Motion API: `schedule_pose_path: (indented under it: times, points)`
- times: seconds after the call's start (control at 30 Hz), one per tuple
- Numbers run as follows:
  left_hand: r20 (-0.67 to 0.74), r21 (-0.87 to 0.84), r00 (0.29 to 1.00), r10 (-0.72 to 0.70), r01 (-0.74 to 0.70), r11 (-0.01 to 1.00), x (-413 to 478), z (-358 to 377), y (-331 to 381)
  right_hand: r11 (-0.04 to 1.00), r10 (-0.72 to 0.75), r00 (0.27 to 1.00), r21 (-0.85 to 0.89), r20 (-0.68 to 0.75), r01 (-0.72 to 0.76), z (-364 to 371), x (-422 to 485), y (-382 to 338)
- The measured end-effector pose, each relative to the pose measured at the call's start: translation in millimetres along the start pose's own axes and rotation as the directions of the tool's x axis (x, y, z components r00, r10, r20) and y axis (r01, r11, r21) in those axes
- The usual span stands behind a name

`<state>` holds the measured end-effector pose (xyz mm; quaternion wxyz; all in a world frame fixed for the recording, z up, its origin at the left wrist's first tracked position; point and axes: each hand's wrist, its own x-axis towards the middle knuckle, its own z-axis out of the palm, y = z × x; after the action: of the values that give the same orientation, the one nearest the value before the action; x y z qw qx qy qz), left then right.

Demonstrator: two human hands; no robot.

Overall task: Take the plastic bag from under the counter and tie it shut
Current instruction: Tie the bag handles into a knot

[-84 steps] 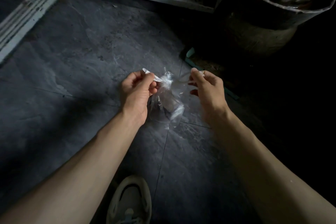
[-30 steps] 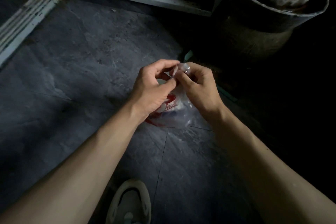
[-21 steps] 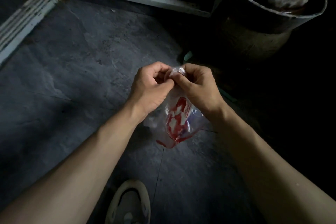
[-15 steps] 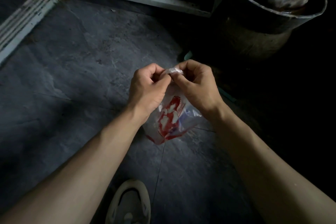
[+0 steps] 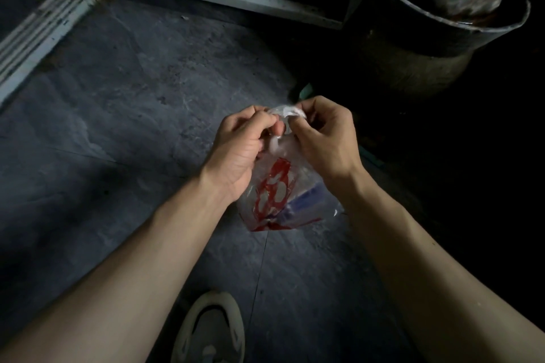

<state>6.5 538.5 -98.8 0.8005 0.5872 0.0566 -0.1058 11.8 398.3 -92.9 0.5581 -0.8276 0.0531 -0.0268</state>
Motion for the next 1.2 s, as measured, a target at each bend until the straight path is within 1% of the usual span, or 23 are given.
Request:
schedule_pose_path:
  times: [0.13,0.2,0.27,0.33,0.4,0.5,0.6,0.67,0.73,0.8,0.93,1.07,1.2]
  points:
    - [0.042,0.166,0.998,0.037,-0.043,0.985,0.7,-2.1,-0.2,0.999,0.025,0.999,-0.033,-0.044,-0.027,-2.5,-4.1,2.8]
    - [0.047,0.214,0.998,0.03,-0.039,0.976,1.0,-1.9,-0.4,0.998,0.022,0.999,-0.051,-0.041,-0.024,-3.1,-6.1,5.2]
    - [0.046,0.322,0.998,0.033,-0.046,0.946,1.5,-1.4,-2.2,0.999,0.041,0.999,-0.035,-0.017,-0.041,-2.5,-7.6,6.8]
    - [0.059,0.444,0.997,0.053,-0.074,0.893,1.4,-0.5,-3.8,0.995,0.062,0.997,0.081,0.043,-0.065,-3.5,-8.2,8.4]
    - [0.048,0.5,0.997,0.063,-0.078,0.863,1.6,0.8,-3.1,0.975,0.063,0.991,0.207,0.121,-0.087,-5.5,-7.3,10.1]
    - [0.022,0.479,0.997,0.071,-0.073,0.875,1.7,2.7,1.0,0.949,0.089,0.971,0.278,0.222,-0.151,-9.8,-4.9,9.8]
    - [0.049,0.449,0.996,0.079,-0.093,0.889,2.5,3.8,5.2,0.911,0.091,0.95,0.36,0.299,-0.2,-12.3,-3.4,8.0]
    - [0.094,0.454,0.991,0.1,-0.132,0.881,0.8,4.0,7.3,0.892,0.1,0.948,0.395,0.303,-0.22,-12.7,-4.2,5.7]
    - [0.134,0.443,0.982,0.133,-0.179,0.878,-0.3,4.2,8.2,0.882,0.106,0.955,0.417,0.277,-0.219,-13.0,-5.7,3.4]
    - [0.147,0.442,0.975,0.163,-0.213,0.871,0.2,4.7,8.1,0.895,0.093,0.964,0.403,0.249,-0.191,-13.8,-7.2,0.8]
    - [0.102,0.519,0.969,0.224,-0.244,0.819,3.9,10.2,7.9,0.955,0.006,0.983,0.291,0.185,-0.061,-17.1,-7.1,-7.0]
    - [0.109,0.584,0.961,0.254,-0.268,0.766,3.1,18.3,16.5,0.97,-0.025,0.985,0.241,0.17,-0.017,-28.0,-3.6,-15.1]
    - [0.113,0.544,0.96,0.256,-0.276,0.792,1.2,22.9,44.6,0.974,-0.054,0.977,0.227,0.205,0.006,-44.2,1.9,-42.0]
